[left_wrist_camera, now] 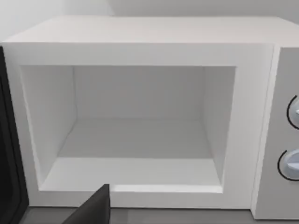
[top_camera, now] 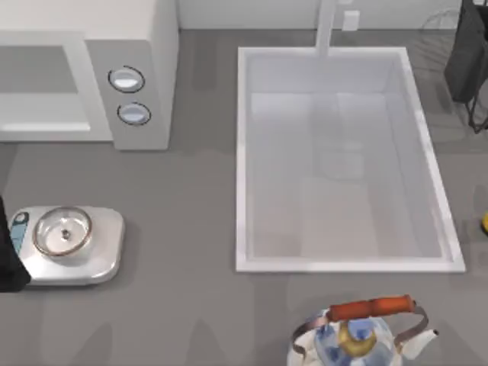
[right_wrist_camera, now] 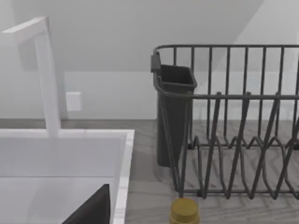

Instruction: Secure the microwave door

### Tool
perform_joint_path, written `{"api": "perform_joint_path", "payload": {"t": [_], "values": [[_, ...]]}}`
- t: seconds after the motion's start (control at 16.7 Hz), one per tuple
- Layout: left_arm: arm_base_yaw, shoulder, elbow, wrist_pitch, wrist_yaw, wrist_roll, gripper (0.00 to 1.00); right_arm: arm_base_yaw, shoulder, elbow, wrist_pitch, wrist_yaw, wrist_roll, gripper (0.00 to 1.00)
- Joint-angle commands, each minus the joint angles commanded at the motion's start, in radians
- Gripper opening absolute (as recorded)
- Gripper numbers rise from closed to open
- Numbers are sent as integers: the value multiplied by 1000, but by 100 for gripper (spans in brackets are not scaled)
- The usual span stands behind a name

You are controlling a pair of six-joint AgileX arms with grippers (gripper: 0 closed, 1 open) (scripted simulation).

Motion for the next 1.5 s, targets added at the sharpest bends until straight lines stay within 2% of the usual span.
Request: {"api": "perform_joint_path", "payload": {"t": [0.06,0.84,1.5], "values": [[0,0,0,0,0,0,100,0,0,0,0,0,0,100],[0,0,0,0,0,0,2,0,0,0,0,0,0,100],[16,0,6,-7,16,0,0,0,0,0,0,0,0,100]]}}
